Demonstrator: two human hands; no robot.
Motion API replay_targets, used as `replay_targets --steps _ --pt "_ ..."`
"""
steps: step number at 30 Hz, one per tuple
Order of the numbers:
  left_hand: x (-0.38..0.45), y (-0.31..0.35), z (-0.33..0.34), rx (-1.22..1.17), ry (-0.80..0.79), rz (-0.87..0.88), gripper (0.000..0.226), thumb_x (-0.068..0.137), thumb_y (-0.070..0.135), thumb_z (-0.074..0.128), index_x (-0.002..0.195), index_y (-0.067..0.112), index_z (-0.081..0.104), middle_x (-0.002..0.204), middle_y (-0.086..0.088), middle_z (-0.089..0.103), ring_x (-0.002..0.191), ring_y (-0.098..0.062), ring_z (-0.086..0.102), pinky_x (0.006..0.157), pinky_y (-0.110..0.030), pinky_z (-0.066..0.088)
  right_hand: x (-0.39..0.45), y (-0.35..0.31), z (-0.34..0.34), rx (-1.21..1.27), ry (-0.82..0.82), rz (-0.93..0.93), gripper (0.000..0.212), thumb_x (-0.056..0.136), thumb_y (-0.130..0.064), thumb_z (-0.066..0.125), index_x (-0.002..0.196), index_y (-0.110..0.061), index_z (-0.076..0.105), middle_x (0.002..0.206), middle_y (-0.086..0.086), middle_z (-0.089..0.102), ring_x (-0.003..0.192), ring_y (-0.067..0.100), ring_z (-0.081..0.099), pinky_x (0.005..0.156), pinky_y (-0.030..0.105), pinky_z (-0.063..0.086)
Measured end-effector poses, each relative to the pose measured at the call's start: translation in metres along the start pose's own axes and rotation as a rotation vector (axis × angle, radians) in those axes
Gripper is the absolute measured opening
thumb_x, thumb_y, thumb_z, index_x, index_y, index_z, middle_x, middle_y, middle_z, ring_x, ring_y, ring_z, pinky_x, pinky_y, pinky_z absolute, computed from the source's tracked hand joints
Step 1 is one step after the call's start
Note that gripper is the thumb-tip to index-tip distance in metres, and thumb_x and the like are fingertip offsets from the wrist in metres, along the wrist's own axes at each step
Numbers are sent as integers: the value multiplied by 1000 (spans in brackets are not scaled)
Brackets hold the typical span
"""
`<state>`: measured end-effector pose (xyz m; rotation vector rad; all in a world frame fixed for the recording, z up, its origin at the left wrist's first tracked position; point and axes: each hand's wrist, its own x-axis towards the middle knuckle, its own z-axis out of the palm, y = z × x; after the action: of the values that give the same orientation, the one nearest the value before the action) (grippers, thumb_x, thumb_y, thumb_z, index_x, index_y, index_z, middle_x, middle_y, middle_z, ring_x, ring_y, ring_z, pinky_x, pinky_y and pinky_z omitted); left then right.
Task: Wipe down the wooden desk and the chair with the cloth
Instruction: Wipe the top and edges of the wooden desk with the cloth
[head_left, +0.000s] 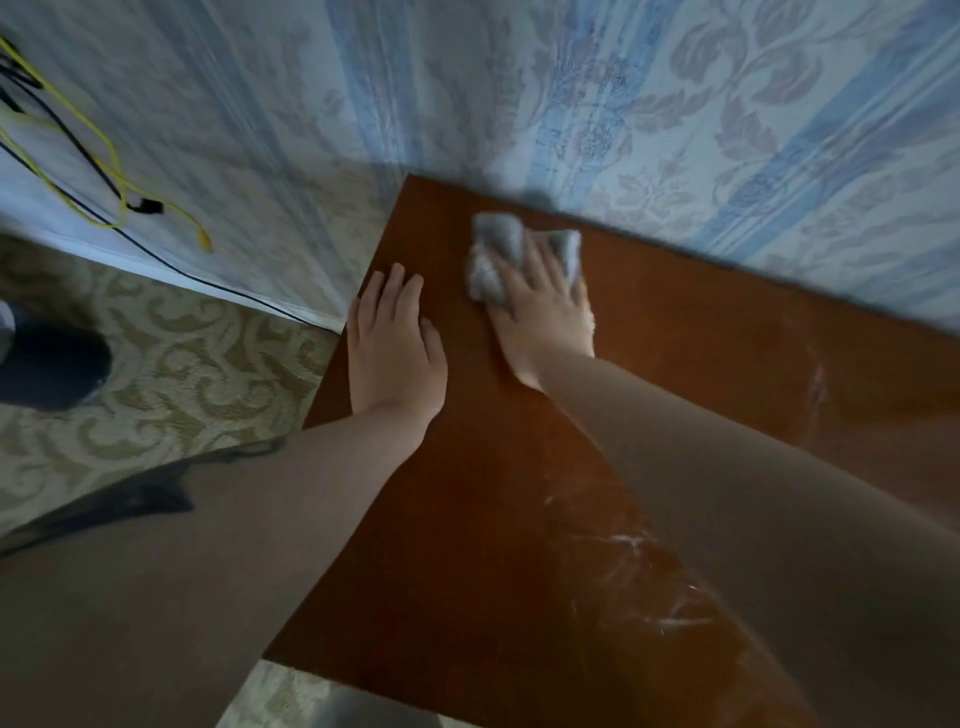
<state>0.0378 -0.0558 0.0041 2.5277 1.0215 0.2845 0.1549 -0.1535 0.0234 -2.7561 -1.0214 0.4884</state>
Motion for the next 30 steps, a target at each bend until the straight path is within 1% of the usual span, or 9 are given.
replay_targets --steps 2,4,7,10,13,16,22,27,30 --pt "0 0 0 -13 -6 -3 49 98 16 37 146 15 38 156 -1 31 147 -16 16 121 -36 8 -17 9 -5 -76 -147 -437 57 102 -41 34 153 -42 9 163 -8 -4 149 12 -10 118 39 -8" --pt "0 1 -1 -2 -15 -5 49 98 14 35 147 15 37 157 0 29 147 -16 15 121 -37 8 -15 45 -24 -123 -249 -636 57 101 -39 39 151 -44 13 163 -9 3 149 11 -5 119 38 -3" --pt "0 2 -1 21 -16 -15 50 99 16 32 148 16 34 158 1 26 148 -15 12 122 -37 6 21 75 -36 -65 -153 -262 58 102 -36 42 152 -42 14 164 -4 7 150 13 0 119 39 1" --pt "0 2 0 24 -15 -6 50 98 16 33 148 15 34 158 0 27 148 -16 13 122 -37 7 41 26 -14 -81 68 -9 57 102 -43 33 153 -41 10 164 -3 4 150 14 -3 120 42 1" --pt "0 2 -1 -21 8 -56 51 95 14 40 146 9 35 157 -5 29 147 -18 16 121 -38 11 23 -21 2 -120 -59 -309 56 102 -38 32 155 -34 12 164 -3 5 150 17 -3 119 41 -2" --pt "-2 3 -2 -66 40 -91 42 94 13 46 136 6 44 153 -9 35 146 -22 20 120 -42 17 29 7 -15 -129 -221 -605 56 102 -39 35 154 -38 13 163 -7 3 149 12 -3 118 36 -2" --pt "-1 2 1 -68 61 -48 47 94 13 43 141 8 42 152 -8 36 145 -22 23 120 -42 18 65 -23 -6 -65 44 -158 55 102 -41 32 154 -38 13 164 -2 5 150 16 -1 120 41 -1" --pt "-1 2 0 -121 79 -91 44 91 14 41 133 2 46 150 -14 38 144 -26 27 119 -44 22 42 -11 -9 -111 -172 -600 56 102 -39 37 154 -35 15 164 -6 3 149 12 -3 121 39 -2" --pt "-1 3 2 -75 77 -48 43 92 15 39 133 7 48 150 -11 38 144 -25 25 119 -44 20 63 18 -22 -93 -147 -413 58 101 -42 39 152 -45 12 163 -6 5 150 14 -1 119 43 2"
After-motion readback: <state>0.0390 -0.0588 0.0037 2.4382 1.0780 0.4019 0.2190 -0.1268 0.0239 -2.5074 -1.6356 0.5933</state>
